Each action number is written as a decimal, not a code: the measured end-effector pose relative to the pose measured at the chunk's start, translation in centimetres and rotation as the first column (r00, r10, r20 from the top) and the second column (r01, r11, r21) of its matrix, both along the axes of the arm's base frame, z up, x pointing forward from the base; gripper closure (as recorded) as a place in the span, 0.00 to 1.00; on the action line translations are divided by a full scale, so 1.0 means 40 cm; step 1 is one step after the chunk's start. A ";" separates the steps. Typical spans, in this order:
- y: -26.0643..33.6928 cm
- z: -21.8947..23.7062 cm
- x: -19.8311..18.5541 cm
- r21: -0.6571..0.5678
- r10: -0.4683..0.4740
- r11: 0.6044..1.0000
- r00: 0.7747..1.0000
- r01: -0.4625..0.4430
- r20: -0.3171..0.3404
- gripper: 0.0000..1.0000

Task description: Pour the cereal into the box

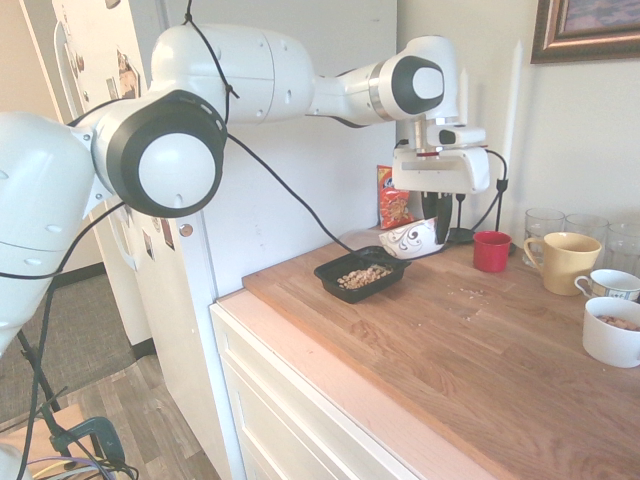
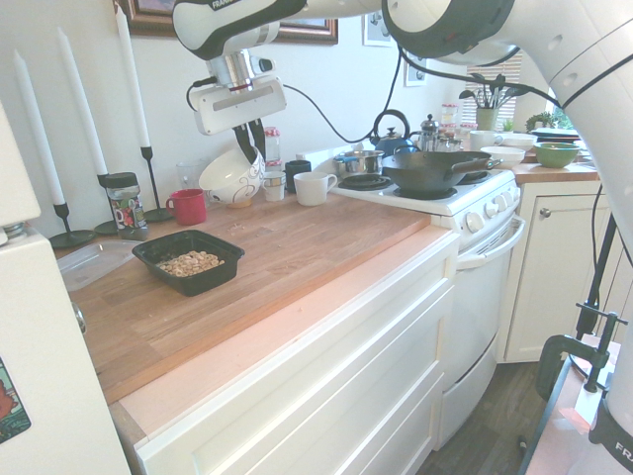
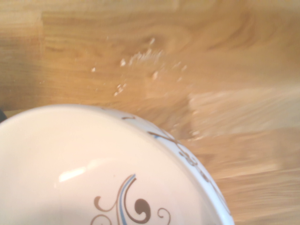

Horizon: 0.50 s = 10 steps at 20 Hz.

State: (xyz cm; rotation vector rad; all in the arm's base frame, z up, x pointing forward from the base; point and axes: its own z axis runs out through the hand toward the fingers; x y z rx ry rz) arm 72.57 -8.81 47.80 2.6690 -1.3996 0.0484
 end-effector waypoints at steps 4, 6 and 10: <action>-0.127 -0.072 0.003 0.204 -0.067 0.977 0.998 0.067 -0.009 1.00; -0.187 -0.092 0.002 0.305 -0.102 0.947 0.995 0.098 -0.001 1.00; -0.289 -0.129 -0.009 0.420 -0.149 0.898 0.989 0.132 0.008 1.00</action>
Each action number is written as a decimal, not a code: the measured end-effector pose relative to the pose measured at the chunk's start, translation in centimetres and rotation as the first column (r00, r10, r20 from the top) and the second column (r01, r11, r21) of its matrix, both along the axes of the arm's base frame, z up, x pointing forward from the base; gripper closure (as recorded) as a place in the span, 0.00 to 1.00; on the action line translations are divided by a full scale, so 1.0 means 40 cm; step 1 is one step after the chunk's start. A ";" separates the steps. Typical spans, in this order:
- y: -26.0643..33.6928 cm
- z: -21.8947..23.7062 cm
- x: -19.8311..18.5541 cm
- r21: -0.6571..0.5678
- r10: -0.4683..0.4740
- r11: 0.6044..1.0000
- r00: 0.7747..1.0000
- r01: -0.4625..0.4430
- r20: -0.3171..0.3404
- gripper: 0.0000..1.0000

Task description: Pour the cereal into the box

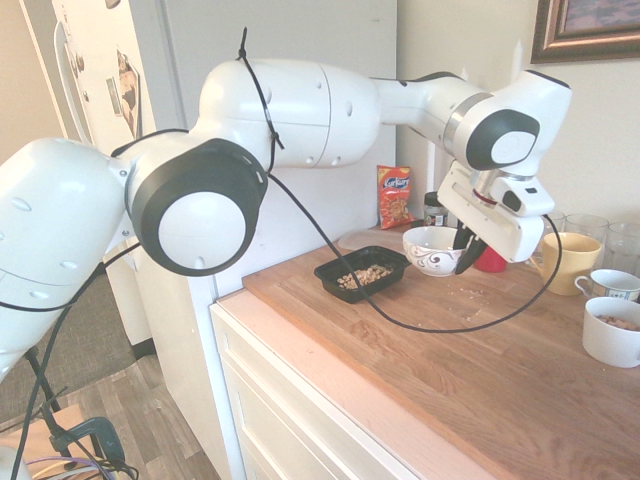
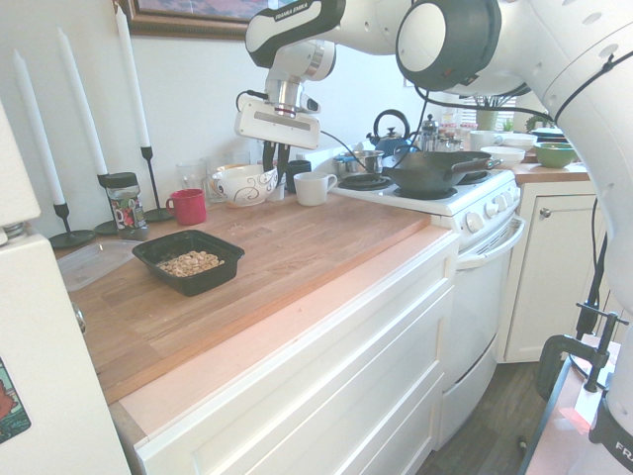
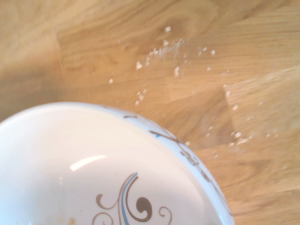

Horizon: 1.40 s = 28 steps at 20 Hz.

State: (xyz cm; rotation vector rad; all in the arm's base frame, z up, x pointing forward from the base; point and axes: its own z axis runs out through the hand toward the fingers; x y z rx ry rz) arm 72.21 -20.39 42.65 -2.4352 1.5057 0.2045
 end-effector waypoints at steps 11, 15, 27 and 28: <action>-0.142 -0.113 -0.020 0.004 -0.059 0.998 0.998 0.059 -0.035 1.00; -0.209 -0.175 -0.027 0.018 -0.083 0.996 0.995 0.083 -0.047 1.00; -0.272 -0.233 -0.021 0.011 -0.085 0.996 0.995 0.086 -0.048 0.00; -0.273 -0.233 -0.021 0.010 -0.085 0.996 0.995 0.086 -0.047 0.00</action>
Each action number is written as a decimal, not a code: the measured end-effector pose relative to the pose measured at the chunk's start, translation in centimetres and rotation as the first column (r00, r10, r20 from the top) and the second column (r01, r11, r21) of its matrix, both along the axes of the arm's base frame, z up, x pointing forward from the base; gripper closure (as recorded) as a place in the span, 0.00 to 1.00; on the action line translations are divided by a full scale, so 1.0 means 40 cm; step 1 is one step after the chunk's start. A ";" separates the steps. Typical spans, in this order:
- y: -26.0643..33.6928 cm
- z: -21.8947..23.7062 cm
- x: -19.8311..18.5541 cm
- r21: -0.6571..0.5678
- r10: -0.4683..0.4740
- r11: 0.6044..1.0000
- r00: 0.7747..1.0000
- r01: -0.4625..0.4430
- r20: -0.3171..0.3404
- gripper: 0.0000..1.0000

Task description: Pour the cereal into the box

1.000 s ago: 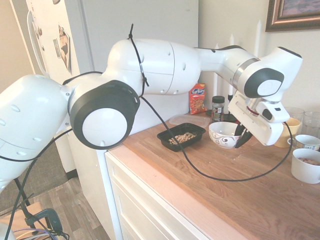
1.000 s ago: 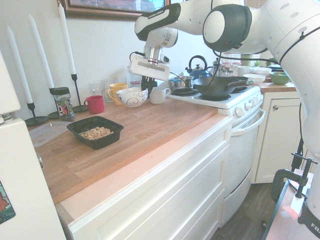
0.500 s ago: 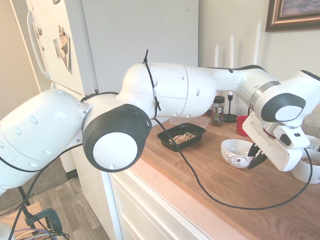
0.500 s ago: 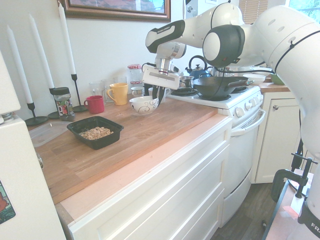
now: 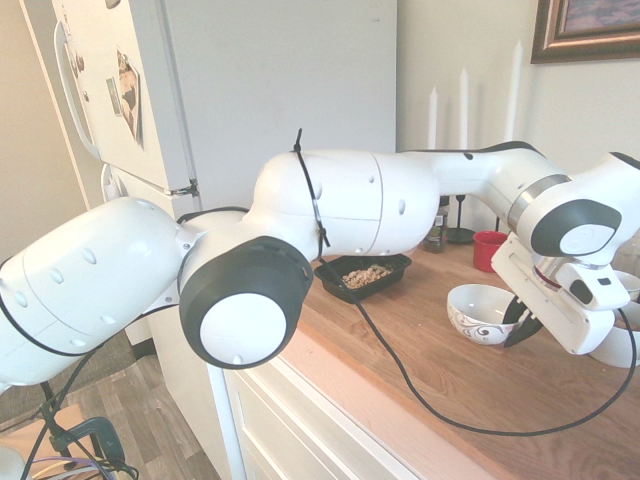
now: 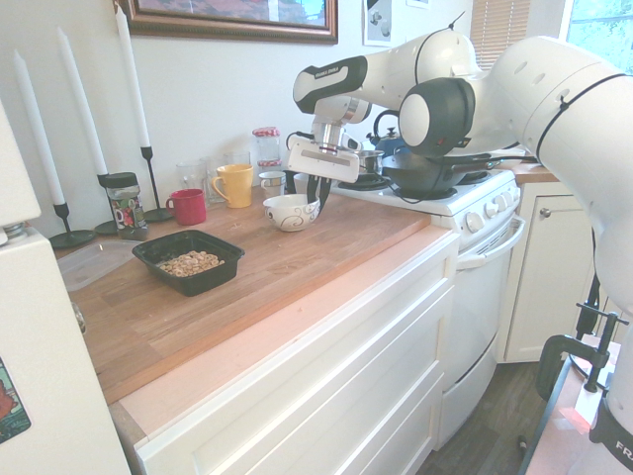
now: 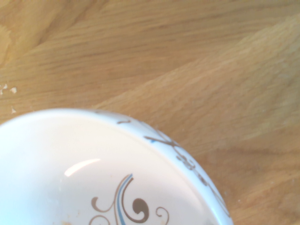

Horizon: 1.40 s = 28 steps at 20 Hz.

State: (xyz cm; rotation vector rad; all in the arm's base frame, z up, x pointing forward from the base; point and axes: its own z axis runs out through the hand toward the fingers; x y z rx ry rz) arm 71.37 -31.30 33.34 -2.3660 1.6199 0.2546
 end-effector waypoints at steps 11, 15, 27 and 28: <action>-0.005 -0.001 -0.002 -0.008 0.000 1.000 1.000 0.000 -0.003 0.00; -0.001 0.007 0.002 -0.022 0.006 1.000 1.000 -0.006 -0.001 0.00; 0.124 0.150 0.062 -0.351 0.102 0.930 0.994 -0.108 -0.034 0.00; 0.129 0.151 0.065 -0.360 0.104 0.926 0.994 -0.110 -0.034 0.00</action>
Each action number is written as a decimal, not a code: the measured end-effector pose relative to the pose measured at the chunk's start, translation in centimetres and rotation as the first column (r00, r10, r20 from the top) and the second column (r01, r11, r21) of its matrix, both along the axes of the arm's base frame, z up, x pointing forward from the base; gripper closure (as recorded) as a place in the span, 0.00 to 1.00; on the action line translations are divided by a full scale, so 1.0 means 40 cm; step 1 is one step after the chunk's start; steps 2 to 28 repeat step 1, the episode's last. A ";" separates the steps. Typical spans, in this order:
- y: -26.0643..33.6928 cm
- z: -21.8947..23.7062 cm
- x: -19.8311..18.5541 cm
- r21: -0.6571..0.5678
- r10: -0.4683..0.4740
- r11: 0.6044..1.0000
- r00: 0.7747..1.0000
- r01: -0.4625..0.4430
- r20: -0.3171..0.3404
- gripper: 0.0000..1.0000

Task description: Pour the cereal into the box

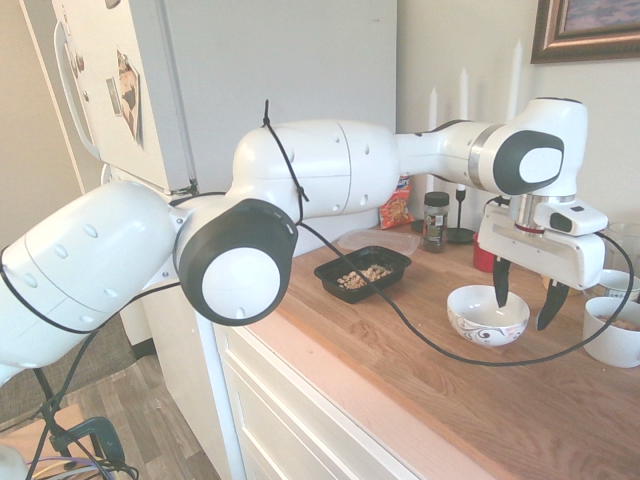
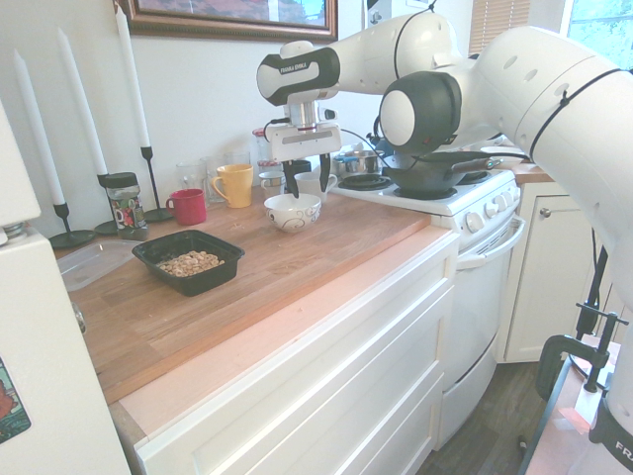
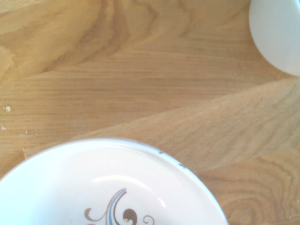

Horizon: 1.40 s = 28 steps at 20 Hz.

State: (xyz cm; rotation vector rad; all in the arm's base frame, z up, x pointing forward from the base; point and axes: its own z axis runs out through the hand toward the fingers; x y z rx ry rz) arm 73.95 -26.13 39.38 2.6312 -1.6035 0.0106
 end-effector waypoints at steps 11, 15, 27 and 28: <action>0.002 0.002 0.003 -0.008 -0.002 1.000 1.000 0.002 0.005 0.00; 0.002 0.002 0.003 -0.008 -0.002 1.000 1.000 0.002 0.005 0.00; 0.002 0.002 0.003 -0.008 -0.002 1.000 1.000 0.002 0.005 0.00; 0.002 0.002 0.003 -0.008 -0.002 1.000 1.000 0.002 0.005 0.00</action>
